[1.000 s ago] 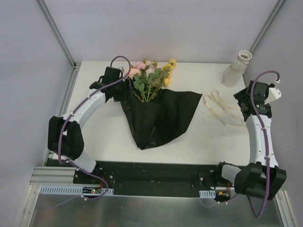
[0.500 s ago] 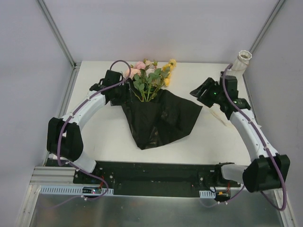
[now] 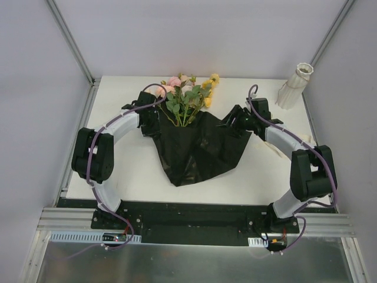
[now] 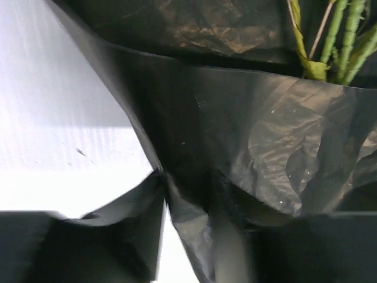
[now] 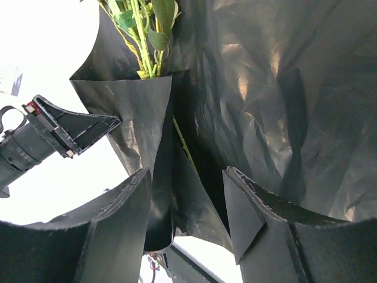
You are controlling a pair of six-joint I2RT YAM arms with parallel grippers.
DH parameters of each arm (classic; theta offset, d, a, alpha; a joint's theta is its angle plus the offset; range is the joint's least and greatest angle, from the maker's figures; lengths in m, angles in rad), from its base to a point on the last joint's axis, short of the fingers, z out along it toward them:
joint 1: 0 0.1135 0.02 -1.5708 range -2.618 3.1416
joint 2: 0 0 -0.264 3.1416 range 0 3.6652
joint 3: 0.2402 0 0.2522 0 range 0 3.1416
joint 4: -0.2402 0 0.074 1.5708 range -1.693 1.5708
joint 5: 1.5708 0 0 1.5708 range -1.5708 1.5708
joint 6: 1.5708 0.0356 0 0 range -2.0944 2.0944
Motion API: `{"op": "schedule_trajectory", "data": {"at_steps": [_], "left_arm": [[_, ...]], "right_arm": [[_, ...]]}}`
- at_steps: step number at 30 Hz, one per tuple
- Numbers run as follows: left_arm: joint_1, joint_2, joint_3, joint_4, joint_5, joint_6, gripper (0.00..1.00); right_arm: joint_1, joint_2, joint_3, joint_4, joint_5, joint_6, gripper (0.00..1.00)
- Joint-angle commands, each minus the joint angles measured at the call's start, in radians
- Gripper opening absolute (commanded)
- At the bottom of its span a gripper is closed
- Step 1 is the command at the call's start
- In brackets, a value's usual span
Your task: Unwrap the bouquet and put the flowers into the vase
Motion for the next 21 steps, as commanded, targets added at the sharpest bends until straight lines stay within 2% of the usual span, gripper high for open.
{"op": "schedule_trajectory", "data": {"at_steps": [1,3,4,8,12,15,16,19,21], "left_arm": [[-0.004,0.030,0.063,0.040,-0.061,-0.019,0.20],[0.002,0.056,0.081,0.059,-0.063,-0.023,0.04],[0.005,0.070,0.091,0.069,-0.055,-0.025,0.00],[0.014,0.113,0.120,0.120,-0.026,-0.030,0.00],[0.031,0.157,0.166,0.129,-0.028,-0.034,0.00],[0.047,0.139,0.148,0.128,-0.034,-0.048,0.00],[0.053,0.119,0.135,0.128,-0.034,-0.056,0.08],[0.059,0.044,0.105,0.120,-0.031,-0.057,0.50],[0.059,-0.015,0.103,0.087,-0.031,-0.042,0.66]], "right_arm": [[0.001,0.022,0.026,0.114,-0.053,0.013,0.57],[0.003,0.036,0.032,0.121,-0.054,0.013,0.57],[0.001,0.042,0.033,0.124,-0.056,0.013,0.57],[0.003,0.064,0.038,0.151,-0.060,0.026,0.57],[0.004,0.110,0.059,0.168,-0.085,0.048,0.52],[0.027,0.130,0.065,0.173,-0.067,0.053,0.50],[0.038,0.136,0.068,0.167,-0.053,0.056,0.50],[0.075,0.166,0.082,0.145,-0.013,0.062,0.46],[0.096,0.180,0.082,0.145,0.021,0.069,0.43]]}}
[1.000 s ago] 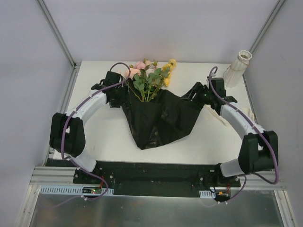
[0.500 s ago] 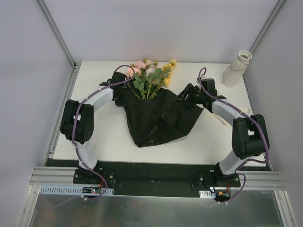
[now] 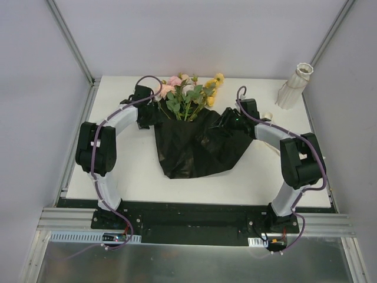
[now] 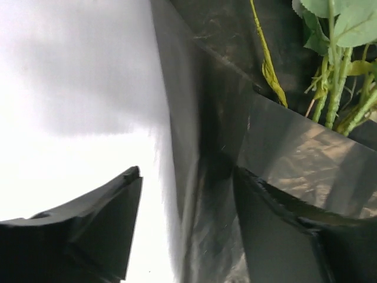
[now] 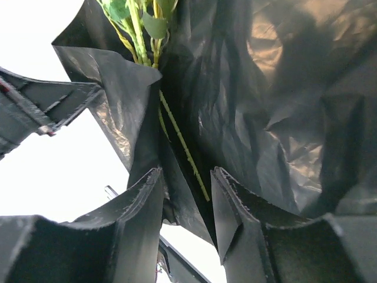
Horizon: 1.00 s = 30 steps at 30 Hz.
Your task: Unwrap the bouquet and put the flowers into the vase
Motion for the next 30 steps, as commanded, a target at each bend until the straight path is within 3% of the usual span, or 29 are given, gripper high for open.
{"op": "schedule_trajectory", "data": {"at_steps": [1,4,6,12,15,19,22,26,30], "left_arm": [[0.009,-0.181,-0.007,-0.044,0.004,0.010,0.70],[0.009,-0.284,-0.004,-0.095,0.025,0.053,0.81],[0.010,-0.366,-0.007,-0.127,0.056,0.090,0.99],[0.009,-0.629,-0.111,-0.164,0.111,0.196,0.99],[0.010,-0.767,-0.183,-0.166,0.047,0.172,0.99],[0.015,-0.893,-0.217,-0.178,0.100,0.147,0.99],[0.017,-0.939,-0.220,-0.193,0.123,0.094,0.98],[0.017,-0.963,-0.240,-0.215,0.191,0.000,0.87],[0.017,-0.985,-0.263,-0.239,0.182,-0.002,0.84]], "right_arm": [[0.056,0.029,0.043,0.021,0.066,0.028,0.42],[0.082,0.041,0.043,0.019,0.121,0.049,0.38],[0.097,0.049,0.044,0.019,0.156,0.056,0.35],[0.168,0.095,0.099,0.016,0.202,0.080,0.34],[0.214,0.112,0.144,0.010,0.225,0.095,0.34],[0.292,0.141,0.246,0.002,0.257,0.126,0.33],[0.361,0.170,0.311,0.030,0.245,0.187,0.33],[0.454,0.231,0.354,0.192,0.239,0.324,0.33],[0.513,0.319,0.463,0.239,0.254,0.378,0.33]]}}
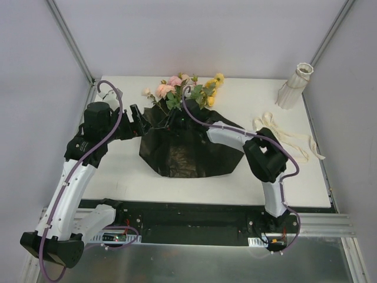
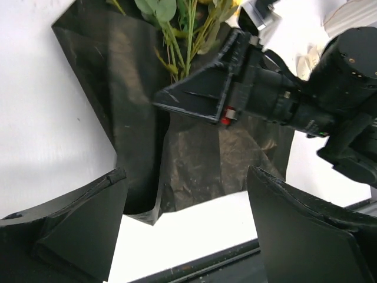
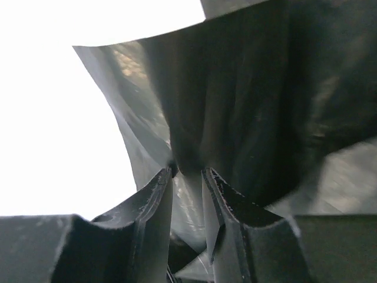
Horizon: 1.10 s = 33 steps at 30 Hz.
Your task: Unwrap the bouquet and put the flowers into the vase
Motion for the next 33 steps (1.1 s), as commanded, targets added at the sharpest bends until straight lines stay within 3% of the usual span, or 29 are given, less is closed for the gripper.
{"op": "schedule_trajectory", "data": {"at_steps": [1,7,12,20,24,33], "left_arm": [[0.005,-0.019,-0.027,-0.045,0.021,-0.043,0.84],[0.004,0.058,-0.007,-0.054,0.077,-0.061,0.72],[0.011,0.229,0.048,-0.053,0.122,-0.060,0.30],[0.022,0.481,0.177,-0.043,0.124,-0.066,0.25],[0.040,0.599,0.193,-0.043,0.105,-0.095,0.15],[0.111,0.715,0.113,-0.057,0.045,-0.138,0.06]], "right_arm": [[0.056,0.102,0.132,0.113,0.026,0.114,0.33],[0.063,0.161,0.193,0.083,-0.003,0.099,0.36],[0.007,0.029,0.118,-0.031,-0.004,-0.033,0.40],[-0.195,-0.198,-0.038,-0.177,-0.056,-0.178,0.37],[-0.269,-0.201,-0.083,-0.214,-0.052,-0.236,0.35],[-0.264,-0.168,-0.135,-0.244,-0.213,-0.308,0.28]]}}
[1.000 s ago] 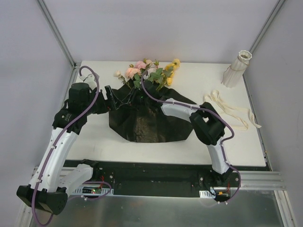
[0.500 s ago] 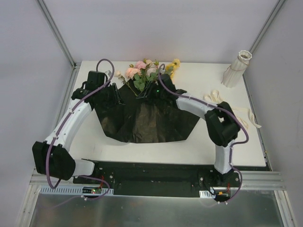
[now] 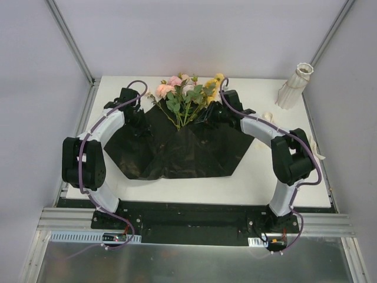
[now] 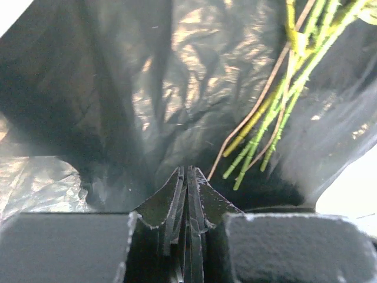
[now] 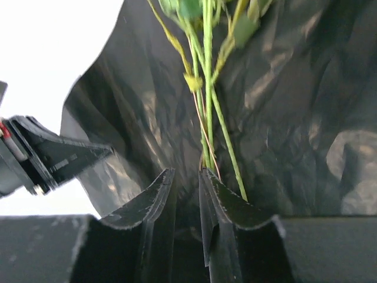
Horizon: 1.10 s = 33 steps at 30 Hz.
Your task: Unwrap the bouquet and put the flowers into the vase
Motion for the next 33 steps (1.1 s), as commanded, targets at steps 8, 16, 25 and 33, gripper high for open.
{"op": "schedule_trajectory", "data": {"at_steps": [8,16,25,33], "left_arm": [[0.092,0.012,-0.076,-0.019,-0.131,-0.065,0.06],[0.119,0.075,-0.111,-0.025,-0.250,-0.064,0.02],[0.129,0.124,-0.114,-0.026,-0.273,-0.065,0.06],[0.129,0.170,-0.094,-0.025,-0.305,-0.055,0.08]], "right_arm": [[0.137,-0.165,-0.195,-0.069,-0.244,-0.130,0.28],[0.243,-0.263,-0.438,0.045,-0.241,-0.109,0.28],[0.273,-0.334,-0.636,0.043,0.050,-0.078,0.26],[0.279,-0.430,-0.774,0.071,0.298,-0.046,0.24]]}}
